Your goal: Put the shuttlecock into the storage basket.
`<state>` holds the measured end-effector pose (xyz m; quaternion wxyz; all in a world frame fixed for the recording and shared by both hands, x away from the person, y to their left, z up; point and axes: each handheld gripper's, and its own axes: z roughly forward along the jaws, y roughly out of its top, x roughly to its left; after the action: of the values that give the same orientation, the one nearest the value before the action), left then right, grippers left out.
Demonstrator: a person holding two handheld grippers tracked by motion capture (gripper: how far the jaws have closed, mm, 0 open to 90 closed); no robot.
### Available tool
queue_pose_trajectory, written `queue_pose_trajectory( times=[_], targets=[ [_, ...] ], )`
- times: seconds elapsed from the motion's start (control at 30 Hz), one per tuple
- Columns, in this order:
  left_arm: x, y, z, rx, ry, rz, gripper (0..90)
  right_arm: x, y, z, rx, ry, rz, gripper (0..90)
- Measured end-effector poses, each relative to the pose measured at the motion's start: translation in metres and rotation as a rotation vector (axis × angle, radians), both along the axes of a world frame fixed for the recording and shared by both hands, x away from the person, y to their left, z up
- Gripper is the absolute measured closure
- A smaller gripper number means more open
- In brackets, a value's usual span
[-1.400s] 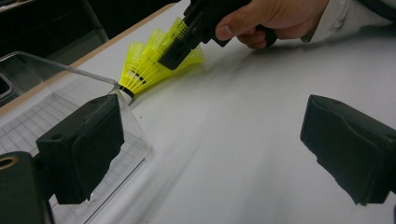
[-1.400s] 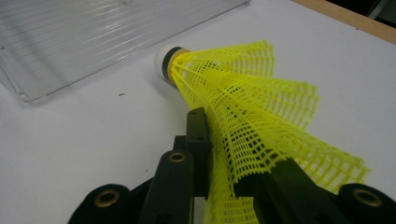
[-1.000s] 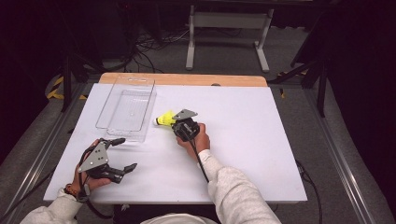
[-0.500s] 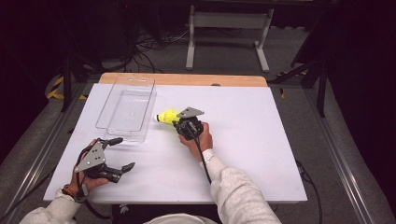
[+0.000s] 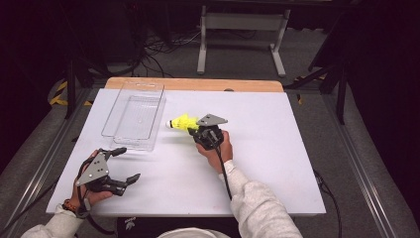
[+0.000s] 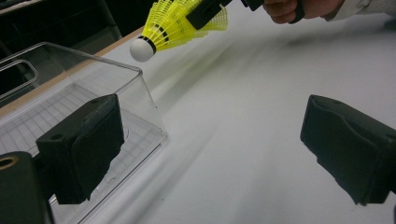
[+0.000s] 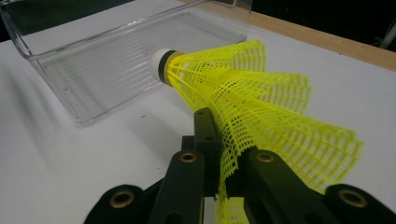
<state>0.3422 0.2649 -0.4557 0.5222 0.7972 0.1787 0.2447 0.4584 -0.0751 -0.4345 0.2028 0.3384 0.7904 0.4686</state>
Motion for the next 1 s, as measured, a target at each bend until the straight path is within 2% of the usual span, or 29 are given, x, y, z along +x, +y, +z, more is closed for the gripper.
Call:
queue_pose_trajectory(
  times=[0.5, 0.7, 1.0],
  targets=[
    [0.005, 0.002, 0.004, -0.01, -0.018, 0.016, 7.0, -0.005, -0.004, 0.015, 0.035, -0.037, 0.013, 88.3],
    [0.003, 0.002, 0.004, -0.008, -0.015, 0.018, 7.0, -0.005, 0.001, 0.026, 0.058, -0.063, 0.025, 88.3],
    [0.0, 0.006, 0.004, -0.011, -0.021, 0.034, 7.0, 0.0, 0.015, 0.032, 0.075, -0.071, 0.054, 88.4]
  ],
)
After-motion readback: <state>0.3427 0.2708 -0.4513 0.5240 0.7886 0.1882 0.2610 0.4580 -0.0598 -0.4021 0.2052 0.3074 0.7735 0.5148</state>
